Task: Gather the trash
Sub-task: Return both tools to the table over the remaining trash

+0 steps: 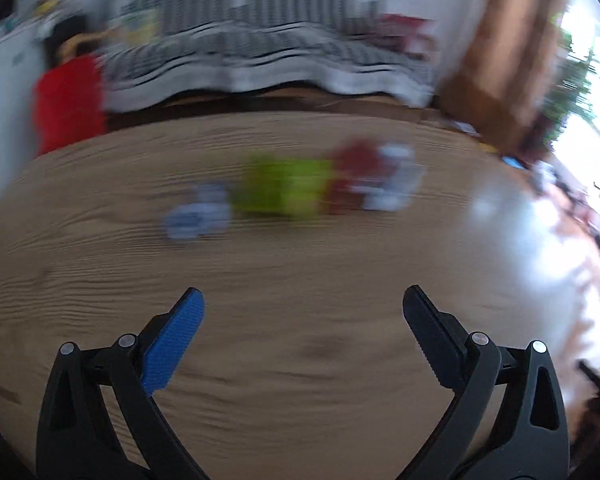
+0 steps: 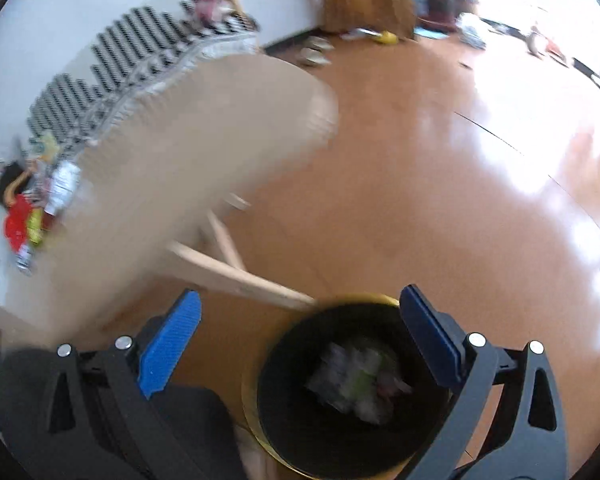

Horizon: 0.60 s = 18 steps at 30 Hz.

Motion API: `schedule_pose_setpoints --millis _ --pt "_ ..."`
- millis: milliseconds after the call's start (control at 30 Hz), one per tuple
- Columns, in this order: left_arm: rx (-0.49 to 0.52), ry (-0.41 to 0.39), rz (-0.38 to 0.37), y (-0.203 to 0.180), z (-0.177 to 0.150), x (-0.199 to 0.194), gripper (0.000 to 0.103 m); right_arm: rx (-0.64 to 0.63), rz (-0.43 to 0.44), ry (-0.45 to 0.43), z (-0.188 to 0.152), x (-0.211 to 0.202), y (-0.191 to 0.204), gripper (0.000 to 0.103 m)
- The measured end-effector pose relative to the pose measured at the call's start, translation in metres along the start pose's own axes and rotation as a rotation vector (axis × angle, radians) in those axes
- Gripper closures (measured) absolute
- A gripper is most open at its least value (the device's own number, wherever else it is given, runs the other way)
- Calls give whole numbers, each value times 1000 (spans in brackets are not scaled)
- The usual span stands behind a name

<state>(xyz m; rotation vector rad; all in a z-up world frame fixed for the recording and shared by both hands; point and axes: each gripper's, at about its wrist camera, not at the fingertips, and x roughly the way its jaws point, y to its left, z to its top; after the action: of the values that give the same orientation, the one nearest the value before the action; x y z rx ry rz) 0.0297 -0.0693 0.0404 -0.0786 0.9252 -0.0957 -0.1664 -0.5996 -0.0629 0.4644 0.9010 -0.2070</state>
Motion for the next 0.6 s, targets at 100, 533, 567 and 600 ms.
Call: schedule_pose_setpoints --millis 100,533,567,600 --pt "-49 33 50 45 21 28 6 -73 94 -9 38 13 57 7" --pt "7 115 74 72 46 106 6 -514 251 124 100 153 376 7" --pt "20 112 78 70 48 109 6 -551 244 144 98 169 399 7" --pt "32 108 83 68 49 111 6 -570 243 154 96 180 413 7"
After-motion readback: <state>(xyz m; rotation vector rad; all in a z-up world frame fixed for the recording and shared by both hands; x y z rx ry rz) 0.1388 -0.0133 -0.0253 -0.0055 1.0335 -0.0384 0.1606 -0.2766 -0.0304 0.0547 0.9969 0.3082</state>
